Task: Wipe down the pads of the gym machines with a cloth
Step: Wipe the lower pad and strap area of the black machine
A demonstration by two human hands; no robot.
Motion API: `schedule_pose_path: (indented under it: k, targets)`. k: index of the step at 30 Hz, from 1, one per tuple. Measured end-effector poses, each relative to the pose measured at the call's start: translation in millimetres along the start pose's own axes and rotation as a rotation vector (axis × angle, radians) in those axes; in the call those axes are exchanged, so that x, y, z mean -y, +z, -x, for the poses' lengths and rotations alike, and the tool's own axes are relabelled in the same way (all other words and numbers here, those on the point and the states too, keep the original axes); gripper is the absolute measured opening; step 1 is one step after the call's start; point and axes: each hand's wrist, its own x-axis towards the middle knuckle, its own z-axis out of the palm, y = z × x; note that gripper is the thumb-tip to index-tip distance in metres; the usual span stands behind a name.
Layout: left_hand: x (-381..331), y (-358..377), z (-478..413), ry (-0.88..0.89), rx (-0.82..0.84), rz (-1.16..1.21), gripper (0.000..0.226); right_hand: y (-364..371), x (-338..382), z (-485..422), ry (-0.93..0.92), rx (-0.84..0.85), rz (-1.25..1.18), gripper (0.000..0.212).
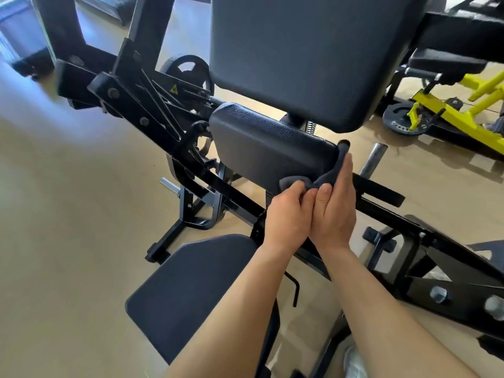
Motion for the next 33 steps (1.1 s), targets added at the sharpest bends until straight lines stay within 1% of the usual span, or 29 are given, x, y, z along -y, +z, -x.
schedule_pose_path:
  k: [4,6,8,10,12,13,15,18,20,22,24,26,27,28,31,33]
  targets:
    - [28,8,2,0.013,0.047,-0.123,0.026,10,-23,23,0.108,0.092,-0.022,0.062]
    - [36,12,2,-0.011,0.038,-0.123,0.025,16,-28,29,0.154,0.119,-0.028,0.062]
    - [41,18,4,-0.075,0.022,-0.092,0.024,20,-28,32,0.204,0.143,-0.046,0.061]
    - [42,25,8,-0.221,0.023,0.027,0.021,22,-26,35,0.254,0.194,-0.106,0.063]
    - [41,30,14,-0.408,0.027,0.218,0.022,20,-25,39,0.310,0.257,-0.192,0.066]
    - [41,32,15,-0.454,0.018,0.284,0.022,18,-24,39,0.344,0.282,-0.228,0.067]
    - [38,31,13,-0.471,0.001,0.332,0.018,10,-23,38,0.373,0.330,-0.206,0.067]
    - [33,28,10,-0.459,-0.053,0.353,0.013,-2,-12,34,0.409,0.369,0.012,0.053]
    - [31,24,8,-0.450,-0.128,0.400,0.009,-5,-3,31,0.496,0.366,0.043,0.046]
    - [28,18,2,-0.459,-0.223,0.454,0.006,-7,5,24,0.662,0.388,-0.028,0.043]
    - [24,11,-4,-0.485,-0.313,0.525,0.009,-13,12,17,0.825,0.412,-0.174,0.027]
    - [14,6,-5,-0.510,-0.358,0.640,0.018,-26,22,12,0.939,0.425,-0.370,0.014]
    - [8,7,-3,-0.503,-0.349,0.674,0.022,-33,28,10,0.940,0.410,-0.442,0.012]
    - [4,8,1,-0.464,-0.327,0.663,0.025,-39,33,9,0.897,0.393,-0.469,0.012]
    - [0,14,15,-0.281,-0.259,0.520,0.037,-49,47,5,0.727,0.299,-0.467,0.016]
    - [1,13,21,-0.167,-0.284,0.406,0.035,-51,53,4,0.646,0.254,-0.440,0.018]
